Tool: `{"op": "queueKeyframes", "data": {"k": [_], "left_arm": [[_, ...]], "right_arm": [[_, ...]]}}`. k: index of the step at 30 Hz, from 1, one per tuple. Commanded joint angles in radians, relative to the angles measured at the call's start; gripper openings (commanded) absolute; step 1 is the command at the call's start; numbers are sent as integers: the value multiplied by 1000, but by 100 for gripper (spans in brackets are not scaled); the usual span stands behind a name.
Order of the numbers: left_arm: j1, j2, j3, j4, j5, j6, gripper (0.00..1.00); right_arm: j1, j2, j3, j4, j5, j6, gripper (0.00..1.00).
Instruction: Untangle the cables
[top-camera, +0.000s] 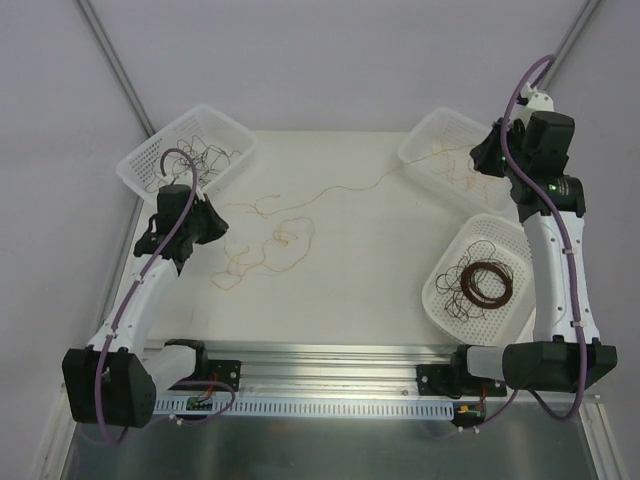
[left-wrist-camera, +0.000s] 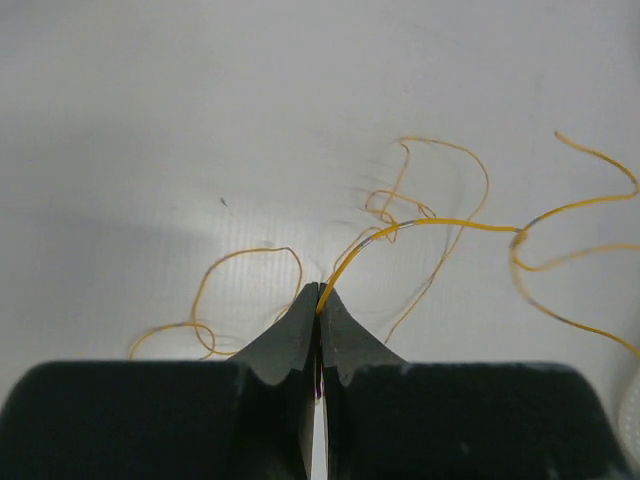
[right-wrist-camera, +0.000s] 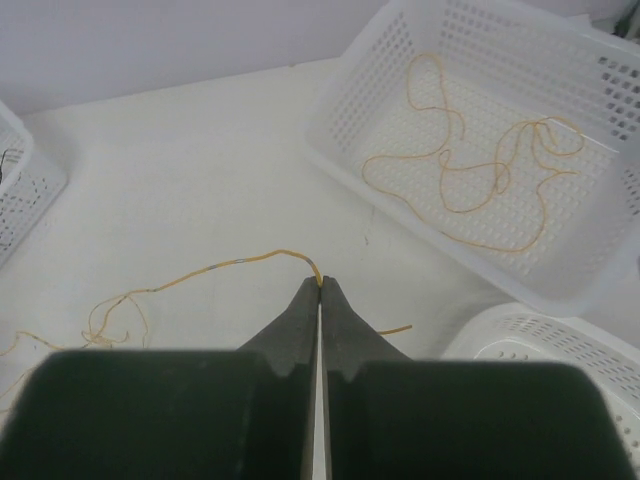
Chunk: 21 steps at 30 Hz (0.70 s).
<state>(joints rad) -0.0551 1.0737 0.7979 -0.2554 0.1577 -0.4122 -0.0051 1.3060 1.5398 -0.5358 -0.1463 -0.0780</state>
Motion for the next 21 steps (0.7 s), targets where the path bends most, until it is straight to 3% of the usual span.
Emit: {"op": "queueKeyframes", "data": {"k": [1,5,13,16,21], "left_arm": [[27,3,98,-111,-202,12,0],[40,19,141,-151,-288,58,0],[95,52,173,-177,-259,75,0],[97,68,185,-186,-195,93,0],[95,106,202,-174,39,104,0]], "right_arm": [[-71,-54,17,16,-16,9,1],[-81,-42,57,17,-35,-2,1],[-151,-21,97,27,-36,12,1],[-156,5,141,48,-113,32,1],[-156,42,204,105,-164,72,1]]}}
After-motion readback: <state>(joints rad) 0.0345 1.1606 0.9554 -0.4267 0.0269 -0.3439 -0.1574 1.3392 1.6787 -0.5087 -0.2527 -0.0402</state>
